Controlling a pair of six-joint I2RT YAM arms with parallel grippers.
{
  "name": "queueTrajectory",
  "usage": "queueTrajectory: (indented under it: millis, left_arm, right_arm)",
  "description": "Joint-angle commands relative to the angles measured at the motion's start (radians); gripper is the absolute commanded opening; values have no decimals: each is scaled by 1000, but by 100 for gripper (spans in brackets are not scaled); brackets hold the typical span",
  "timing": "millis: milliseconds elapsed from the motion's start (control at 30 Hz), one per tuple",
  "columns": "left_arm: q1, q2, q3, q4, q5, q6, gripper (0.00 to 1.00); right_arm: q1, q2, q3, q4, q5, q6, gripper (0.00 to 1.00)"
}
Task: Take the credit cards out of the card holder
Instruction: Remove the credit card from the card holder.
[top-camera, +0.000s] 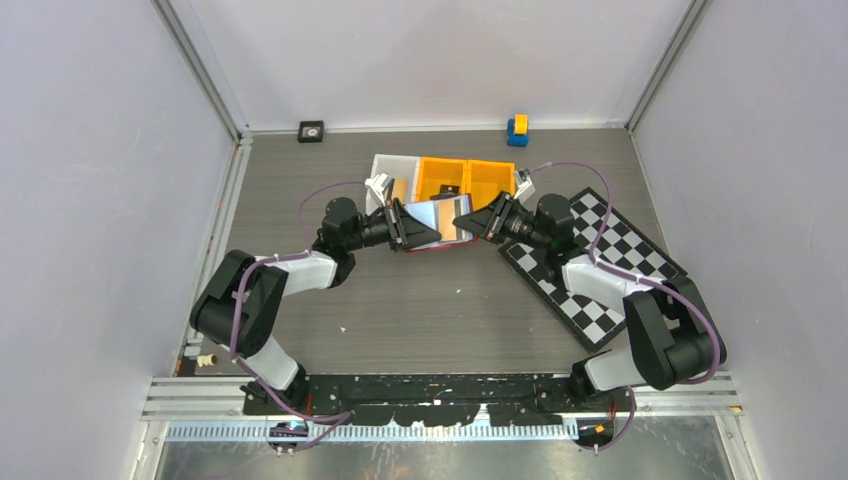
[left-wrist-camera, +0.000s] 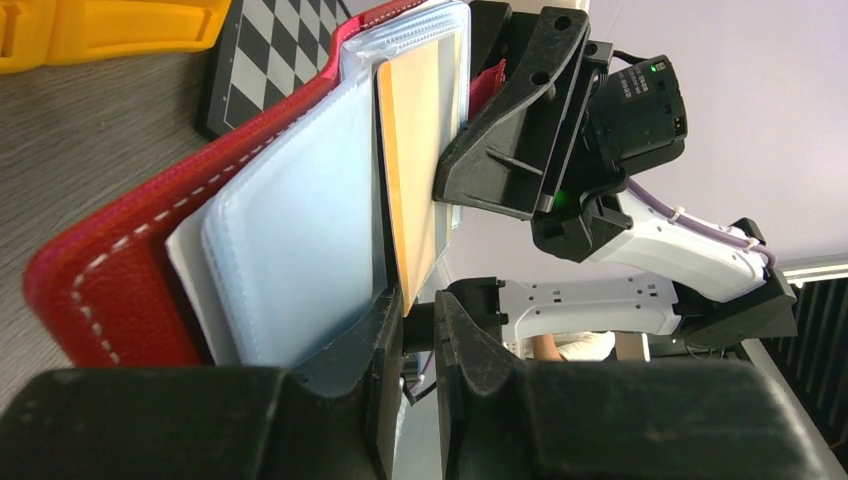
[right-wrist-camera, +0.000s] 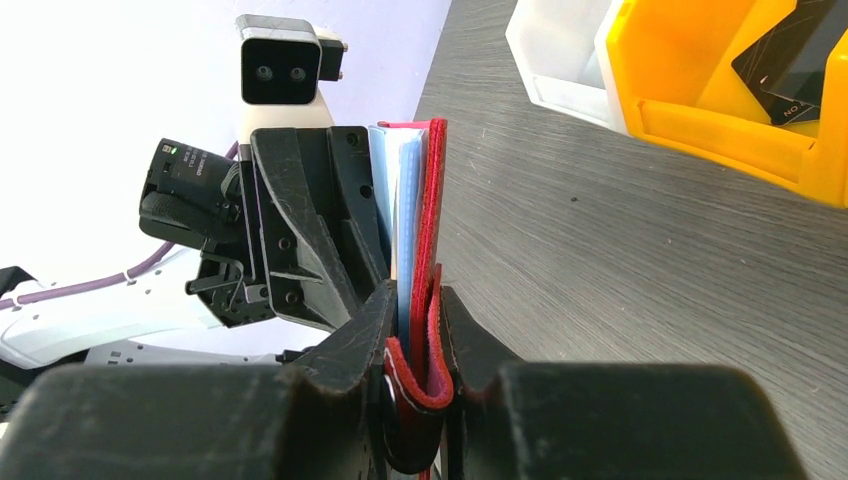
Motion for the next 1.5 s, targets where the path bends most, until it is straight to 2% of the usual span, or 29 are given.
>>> queueTrajectory:
  millis: [0,67,167,367,633,700,800,867,1033,1167,1400,1467]
  left_arm:
    - [-11,-13,21,176,37,-41,22]
    - [-11,-12,21,171,37,-41,28]
    - [-11,-4,21,158,35,-36,30]
    - [0,6,18,118,22,-24,22]
    - [25,1,3,77,1,0,0]
    - [31,-8,-2,51,-7,12,0]
    - [35,-22,3,-23,-23,48,0]
    - [35,-30,8,-63,-26,69,0]
    - [34,-40,18,-129,-37,102,0]
    - [35,-41,23,-145,-36,111,0]
    - [35,-54,24,-169,-42,126,0]
    - [35,-54,24,-168,-41,127,0]
  right_arm:
    - [47,17,29,-10,-28,-42,0]
    - [55,22,26,28,-45,-29,0]
    - [63,30,18,90,-66,4,0]
    - [68,32,13,124,-72,14,1]
    - [70,35,8,148,-77,29,1]
    - [69,28,5,148,-66,28,4]
    - [67,-8,-3,92,-25,-6,19]
    - [63,-32,-8,60,-1,-24,21]
    - [33,-52,-37,89,17,8,24]
    - [6,-29,-56,168,-2,70,18]
    - [-30,9,-72,242,-18,134,22]
    - [-31,6,-71,240,-20,132,20]
